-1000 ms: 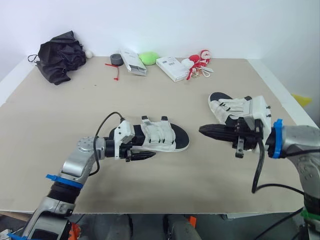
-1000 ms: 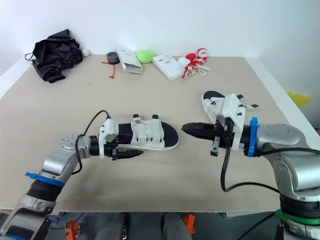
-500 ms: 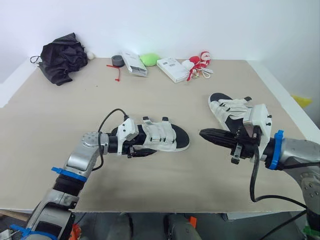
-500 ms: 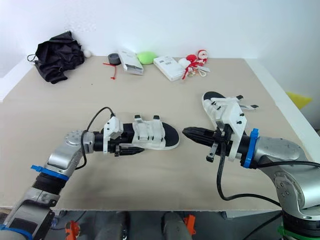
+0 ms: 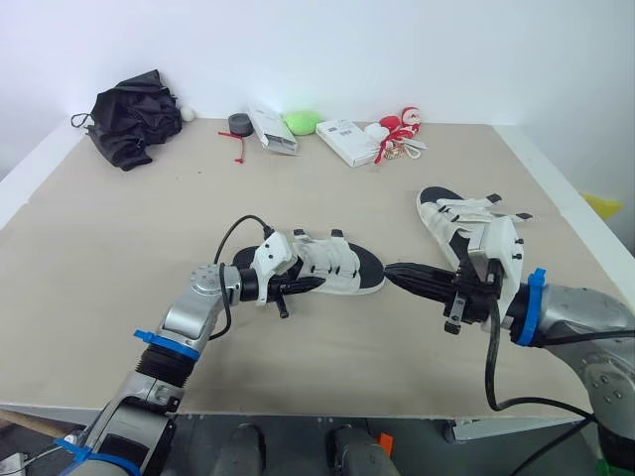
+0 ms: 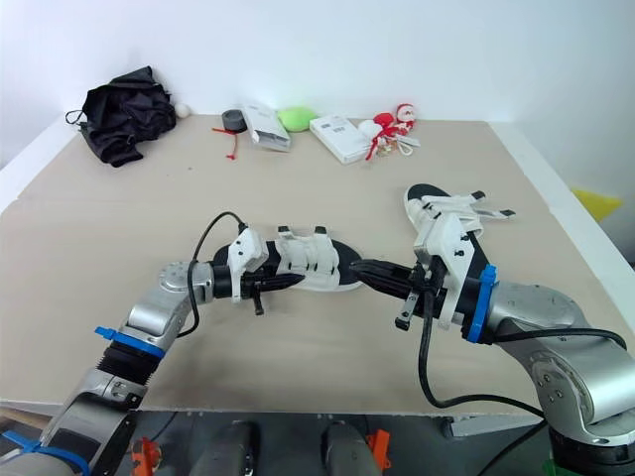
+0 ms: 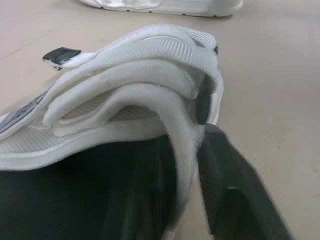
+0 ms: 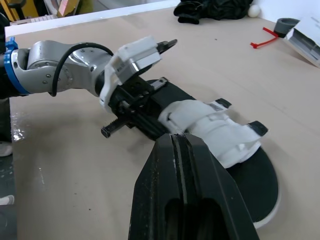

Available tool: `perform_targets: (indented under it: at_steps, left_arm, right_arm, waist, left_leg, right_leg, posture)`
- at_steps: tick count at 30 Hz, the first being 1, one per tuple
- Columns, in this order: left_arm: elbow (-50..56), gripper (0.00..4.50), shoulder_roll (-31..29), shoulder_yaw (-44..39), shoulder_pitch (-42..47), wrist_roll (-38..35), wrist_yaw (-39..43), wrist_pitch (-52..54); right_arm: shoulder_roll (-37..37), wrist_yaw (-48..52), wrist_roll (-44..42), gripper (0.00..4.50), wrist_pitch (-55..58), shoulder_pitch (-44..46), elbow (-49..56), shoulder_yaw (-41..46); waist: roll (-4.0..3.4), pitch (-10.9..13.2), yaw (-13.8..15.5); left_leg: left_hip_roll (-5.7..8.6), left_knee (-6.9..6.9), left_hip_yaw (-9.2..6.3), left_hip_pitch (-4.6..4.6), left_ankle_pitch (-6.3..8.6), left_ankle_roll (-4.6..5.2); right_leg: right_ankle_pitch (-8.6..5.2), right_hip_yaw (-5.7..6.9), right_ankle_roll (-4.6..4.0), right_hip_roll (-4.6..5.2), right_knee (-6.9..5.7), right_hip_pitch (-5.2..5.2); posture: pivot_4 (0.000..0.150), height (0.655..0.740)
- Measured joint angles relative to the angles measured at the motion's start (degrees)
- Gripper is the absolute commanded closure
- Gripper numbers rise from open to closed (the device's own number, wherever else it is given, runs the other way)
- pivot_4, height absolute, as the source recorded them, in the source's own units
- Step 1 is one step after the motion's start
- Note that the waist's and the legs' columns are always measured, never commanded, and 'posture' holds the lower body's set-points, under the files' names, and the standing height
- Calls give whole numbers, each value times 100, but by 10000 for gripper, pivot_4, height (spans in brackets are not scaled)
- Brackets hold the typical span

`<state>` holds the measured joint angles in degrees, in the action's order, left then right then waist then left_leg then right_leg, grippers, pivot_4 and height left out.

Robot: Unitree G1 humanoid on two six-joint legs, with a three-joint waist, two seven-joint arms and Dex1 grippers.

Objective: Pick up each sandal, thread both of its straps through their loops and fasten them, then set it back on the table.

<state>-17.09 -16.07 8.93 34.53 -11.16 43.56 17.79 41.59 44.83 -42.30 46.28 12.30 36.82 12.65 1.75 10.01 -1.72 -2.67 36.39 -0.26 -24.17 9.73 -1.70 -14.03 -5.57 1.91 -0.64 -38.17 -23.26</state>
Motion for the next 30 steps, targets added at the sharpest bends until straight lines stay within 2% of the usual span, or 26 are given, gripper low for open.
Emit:
perform_targets:
  at_steps: [6,8,9,12,13,14,16,17,19,20,22,30]
  left_arm:
    - [-592,44463,-98,-1071,436,208,-1980,577]
    - [-681,44463,-128,-1327,476,206,-2365,652]
    - [-878,44463,-323,-2057,543,210,-3412,820]
    - [-876,37670,-424,-2325,498,215,-3766,866]
    - [-871,31490,-446,-2419,439,221,-4021,854]
    - [-864,30335,-438,-2419,434,221,-4056,845]
    - [-861,21010,-401,-2421,391,215,-4082,812]
    - [-861,19834,-384,-2419,389,214,-4079,798]
    - [-869,8773,-290,-2415,390,165,-4012,644]
    - [-870,7540,-288,-2415,390,160,-4005,635]
    - [-869,733,-280,-2392,391,153,-3941,625]
    - [-101,733,-392,-2610,-5,-64,-3942,1204]
  right_arm:
    - [-18,128,133,45000,-246,237,-359,-377]
    - [-87,184,199,45000,-324,400,-500,-515]
    - [-169,343,338,45000,-553,664,-859,-797]
    - [-186,407,409,45000,-642,723,-1002,-868]
    - [-217,516,483,45000,-778,925,-1217,-1011]
    - [-220,528,505,45000,-806,948,-1241,-1038]
    - [-258,626,568,45000,-903,1017,-1389,-1112]
    - [-258,629,574,45000,-910,1019,-1408,-1118]
    - [-260,680,619,45000,-951,1041,-1461,-1166]
    - [-260,686,620,45000,-954,1045,-1461,-1173]
    - [-260,738,623,45000,-989,1055,-1462,-1182]
    - [-149,868,618,45000,-998,1010,-1480,-1148]
  waist:
    - [5,4,-199]
    - [6,4,-234]
    - [7,4,-283]
    - [8,5,-260]
    - [7,5,-252]
    - [7,5,-243]
    - [7,5,-238]
    - [8,5,-238]
    - [8,5,-236]
    - [8,5,-236]
    - [8,5,-237]
    - [9,6,-249]
  left_leg:
    - [-1,-9,-7,21,-2,3]
    - [-1,-11,-6,21,-1,2]
    - [0,-47,3,22,3,-5]
    - [9,-75,-7,19,4,-7]
    - [10,-77,-7,16,11,-18]
    - [11,-77,-9,15,12,-20]
    - [15,-77,-9,13,15,-25]
    - [16,-76,-9,11,15,-25]
    - [19,-74,-9,11,15,-25]
    - [19,-74,-9,11,15,-25]
    - [18,-74,-10,11,14,-26]
    - [15,-77,-7,6,20,-35]
  right_leg:
    - [28,-12,-11,-15,-1,-11]
    - [29,-13,-9,-15,-1,-11]
    - [47,-25,35,-15,3,-24]
    - [31,-24,45,-15,3,-27]
    - [22,-25,48,-13,4,-29]
    - [20,-23,49,-12,4,-29]
    - [17,-24,52,-8,6,-29]
    - [16,-24,53,-6,6,-29]
    - [16,-25,53,-4,7,-28]
    - [16,-24,53,-5,7,-28]
    - [17,-23,52,-6,6,-29]
    - [12,-28,56,-6,8,-35]
  posture:
    - [1500,7400]
    - [1500,7400]
    - [1500,7400]
    - [1500,7400]
    - [1500,7400]
    - [1500,7400]
    - [1500,7400]
    - [1500,7400]
    - [1500,7400]
    - [1500,7400]
    - [1500,7400]
    - [1500,7400]
